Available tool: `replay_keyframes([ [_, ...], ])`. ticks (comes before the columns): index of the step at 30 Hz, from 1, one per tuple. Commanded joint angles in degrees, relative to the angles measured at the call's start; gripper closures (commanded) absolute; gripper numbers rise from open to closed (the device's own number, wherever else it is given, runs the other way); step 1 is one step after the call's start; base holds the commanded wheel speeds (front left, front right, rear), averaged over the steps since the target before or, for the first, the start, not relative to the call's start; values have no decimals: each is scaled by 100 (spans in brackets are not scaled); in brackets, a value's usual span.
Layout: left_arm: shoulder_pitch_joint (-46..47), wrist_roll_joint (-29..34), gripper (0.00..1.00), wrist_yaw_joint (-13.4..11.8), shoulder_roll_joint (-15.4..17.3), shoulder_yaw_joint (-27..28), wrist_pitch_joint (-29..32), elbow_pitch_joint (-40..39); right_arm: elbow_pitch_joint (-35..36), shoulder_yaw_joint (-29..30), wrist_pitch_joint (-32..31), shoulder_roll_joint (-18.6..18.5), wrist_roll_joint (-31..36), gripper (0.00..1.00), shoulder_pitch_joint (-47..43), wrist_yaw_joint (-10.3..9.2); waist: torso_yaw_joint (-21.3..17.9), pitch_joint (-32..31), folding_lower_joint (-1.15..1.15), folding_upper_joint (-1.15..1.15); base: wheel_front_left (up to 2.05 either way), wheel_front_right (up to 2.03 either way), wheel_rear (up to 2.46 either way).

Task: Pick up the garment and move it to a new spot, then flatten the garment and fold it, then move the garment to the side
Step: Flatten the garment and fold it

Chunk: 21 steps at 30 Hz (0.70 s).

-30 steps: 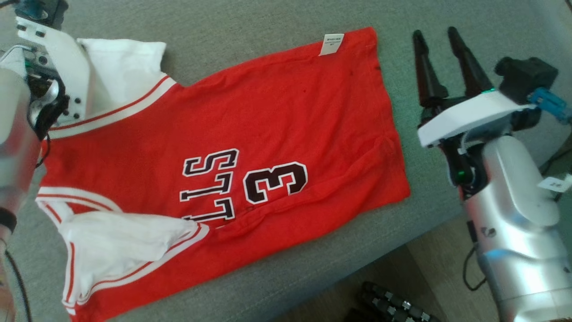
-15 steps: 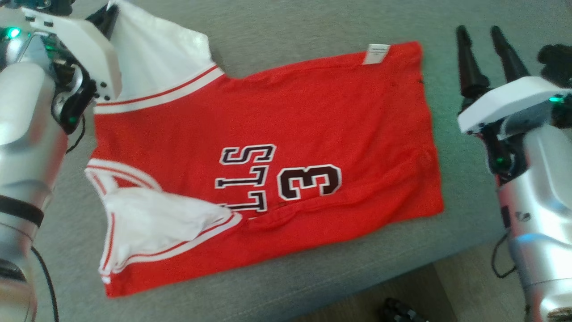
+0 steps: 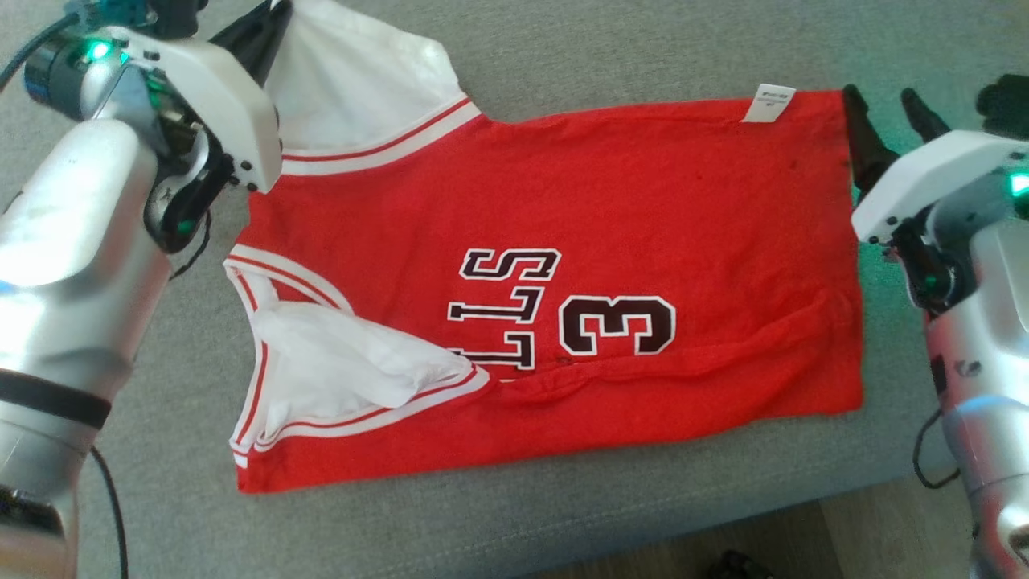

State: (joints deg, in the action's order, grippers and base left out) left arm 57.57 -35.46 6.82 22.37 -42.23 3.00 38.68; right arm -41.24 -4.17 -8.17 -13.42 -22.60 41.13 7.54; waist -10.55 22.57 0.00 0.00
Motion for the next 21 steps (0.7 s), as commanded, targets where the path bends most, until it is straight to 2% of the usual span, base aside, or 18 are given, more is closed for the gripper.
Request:
replay_keyframes([
  [1,134,18,100,-43,249,161,20,-235,105,-133,-42,-91,-50,0,149,-5,26,30,0,0,0,0,0],
  [12,16,-14,100,-268,420,152,252,-926,-765,-360,-233,-211,-86,0,578,-5,119,200,0,0,0,0,0],
  [17,-13,-15,100,-327,458,125,314,-1069,-961,-558,-344,-174,-404,0,670,-5,136,226,0,0,0,0,0],
  [18,-18,-17,100,-339,464,123,321,-1085,-987,-626,-384,-185,-451,5,676,-5,136,226,0,0,0,0,0],
  [19,-24,-20,100,-353,470,123,324,-1098,-1001,-692,-407,-199,-500,60,684,-5,134,224,0,0,0,0,0],
  [20,-28,-23,100,-366,475,125,325,-1108,-1008,-745,-402,-220,-545,100,693,-5,132,224,0,0,0,0,0],
  [21,-30,-26,100,-378,481,127,323,-1115,-1011,-792,-373,-248,-577,100,703,-5,129,224,0,0,0,0,0],
])
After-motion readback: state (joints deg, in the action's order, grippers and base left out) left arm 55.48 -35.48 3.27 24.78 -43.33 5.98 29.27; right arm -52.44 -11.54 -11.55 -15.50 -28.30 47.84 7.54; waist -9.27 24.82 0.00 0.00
